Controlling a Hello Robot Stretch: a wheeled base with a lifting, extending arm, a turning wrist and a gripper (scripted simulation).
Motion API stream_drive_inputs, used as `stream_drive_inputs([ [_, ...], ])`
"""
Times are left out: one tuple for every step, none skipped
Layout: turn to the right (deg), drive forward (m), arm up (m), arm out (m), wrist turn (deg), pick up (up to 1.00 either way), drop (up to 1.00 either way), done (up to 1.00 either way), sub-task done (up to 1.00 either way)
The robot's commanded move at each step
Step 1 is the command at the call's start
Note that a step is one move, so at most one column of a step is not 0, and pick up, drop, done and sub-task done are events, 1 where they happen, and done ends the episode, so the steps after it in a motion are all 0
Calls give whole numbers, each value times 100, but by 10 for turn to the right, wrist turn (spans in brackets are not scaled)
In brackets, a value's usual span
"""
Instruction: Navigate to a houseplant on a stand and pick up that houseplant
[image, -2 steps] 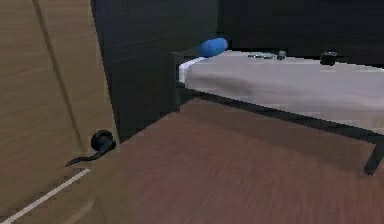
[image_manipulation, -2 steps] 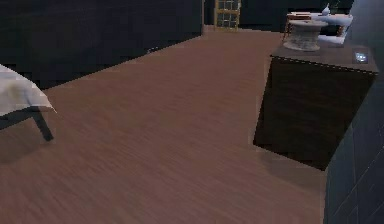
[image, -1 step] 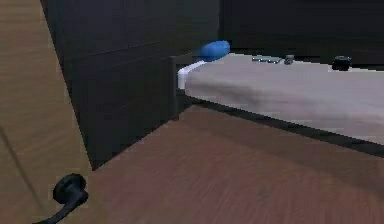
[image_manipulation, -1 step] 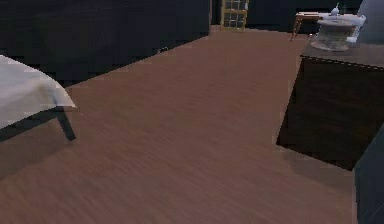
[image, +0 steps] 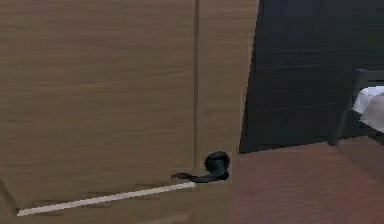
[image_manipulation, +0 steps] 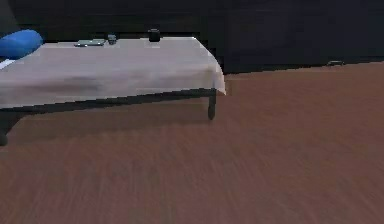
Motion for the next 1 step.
stream_drive_inputs([
  [-450,0,0,0,0,0,0,0,0],
])
